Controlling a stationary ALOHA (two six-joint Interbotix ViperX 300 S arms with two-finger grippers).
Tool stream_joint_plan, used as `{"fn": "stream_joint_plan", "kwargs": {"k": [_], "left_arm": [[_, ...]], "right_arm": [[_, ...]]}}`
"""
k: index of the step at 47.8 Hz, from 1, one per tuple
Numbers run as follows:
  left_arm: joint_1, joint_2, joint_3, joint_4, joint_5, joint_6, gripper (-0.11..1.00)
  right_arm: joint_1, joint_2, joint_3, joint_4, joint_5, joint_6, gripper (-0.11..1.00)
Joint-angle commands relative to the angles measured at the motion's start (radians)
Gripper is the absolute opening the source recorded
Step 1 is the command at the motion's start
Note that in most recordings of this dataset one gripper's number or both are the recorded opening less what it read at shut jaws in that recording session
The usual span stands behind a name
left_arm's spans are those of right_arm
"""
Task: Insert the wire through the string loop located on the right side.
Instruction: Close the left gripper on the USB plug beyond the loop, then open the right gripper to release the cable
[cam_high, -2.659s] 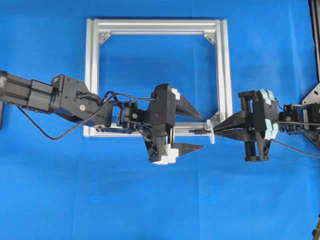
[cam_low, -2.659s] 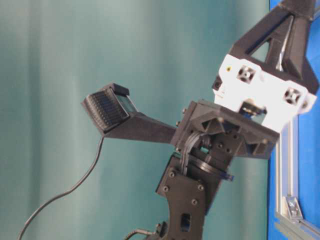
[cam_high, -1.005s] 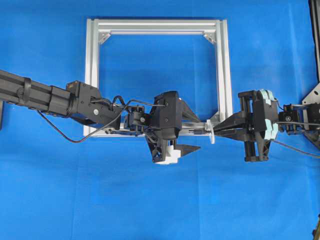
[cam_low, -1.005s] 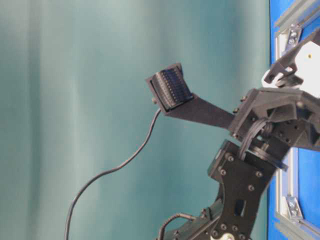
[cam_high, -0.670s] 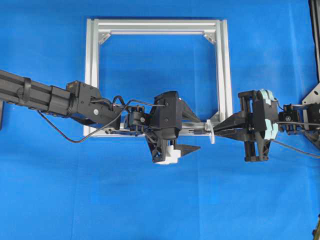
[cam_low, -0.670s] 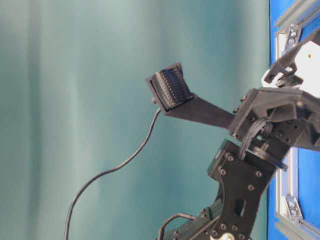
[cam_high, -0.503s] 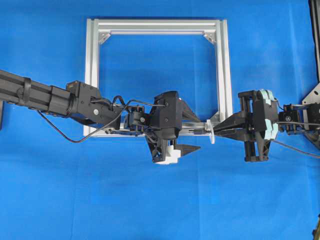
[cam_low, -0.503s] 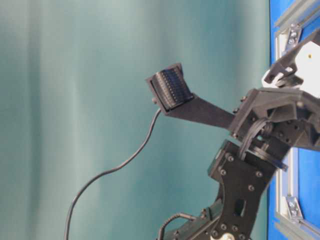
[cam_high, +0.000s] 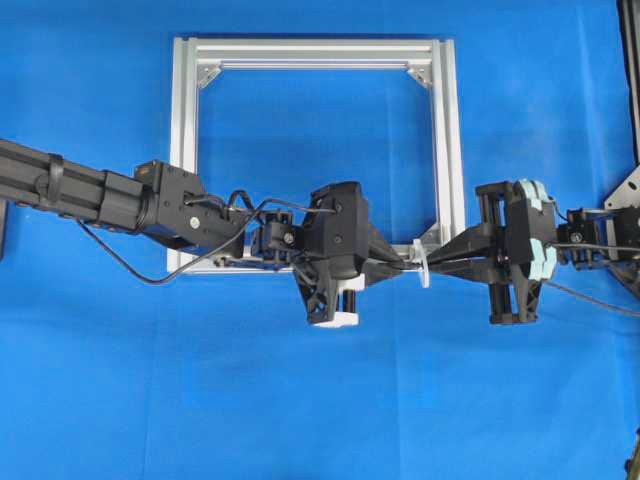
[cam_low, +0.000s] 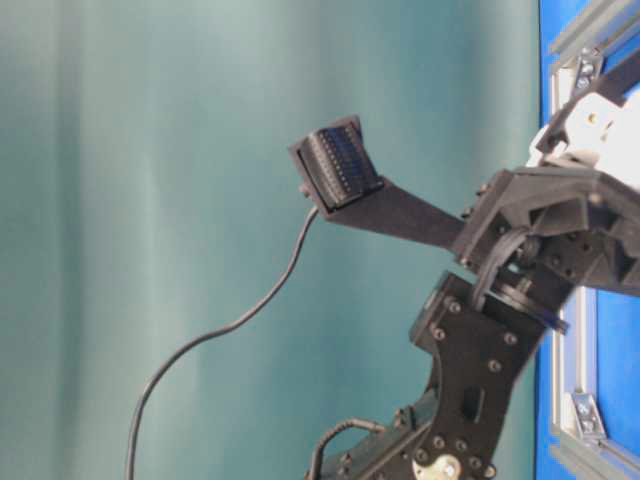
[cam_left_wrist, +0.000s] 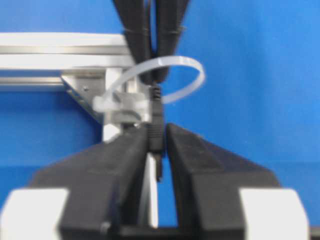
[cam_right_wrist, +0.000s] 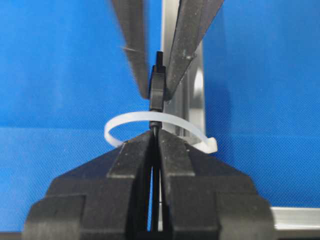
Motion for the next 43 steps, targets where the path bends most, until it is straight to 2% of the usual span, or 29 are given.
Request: {"fn": "stream_joint_plan", "kwargs": {"k": [1, 18, 22, 25, 28, 35, 38, 40, 43], "left_arm": [[0.003, -0.015, -0.028, -0.002, -0.008, 0.002, 0.08], [0.003, -0.017, -0.023, -0.002, -0.005, 0.002, 0.08], [0.003, -0.018, -0.021, -0.002, -0.005, 0.000, 0.08], [0.003, -0.018, -0.021, -0.002, -0.005, 0.000, 0.08], [0.005, -0.021, -0.020, -0.002, -0.003, 0.000, 0.08], [0.003, -0.031, -0.005, -0.002, -0.005, 0.002, 0.08], [0.005, -0.035, 0.008, -0.002, -0.009, 0.000, 0.08], [0.005, -0.040, 0.014, -0.002, -0.012, 0.000, 0.08], [0.003, -0.044, 0.026, -0.002, -0.015, 0.000, 0.08]], "right_arm": [[-0.002, -0.009, -0.018, 0.000, -0.006, 0.000, -0.03], [-0.002, -0.009, -0.014, -0.005, 0.006, -0.014, -0.03], [-0.002, -0.014, -0.012, -0.005, 0.014, -0.015, 0.02], [-0.002, -0.017, -0.011, -0.002, 0.023, -0.014, 0.11], [-0.002, -0.018, -0.011, 0.000, 0.029, -0.014, 0.26], [-0.002, -0.020, -0.009, 0.000, 0.034, -0.018, 0.72], [-0.002, -0.020, -0.009, 0.000, 0.034, -0.021, 0.87], [-0.002, -0.021, -0.009, 0.000, 0.034, -0.023, 0.94], [-0.002, -0.021, -0.008, -0.002, 0.035, -0.026, 0.92]]}}
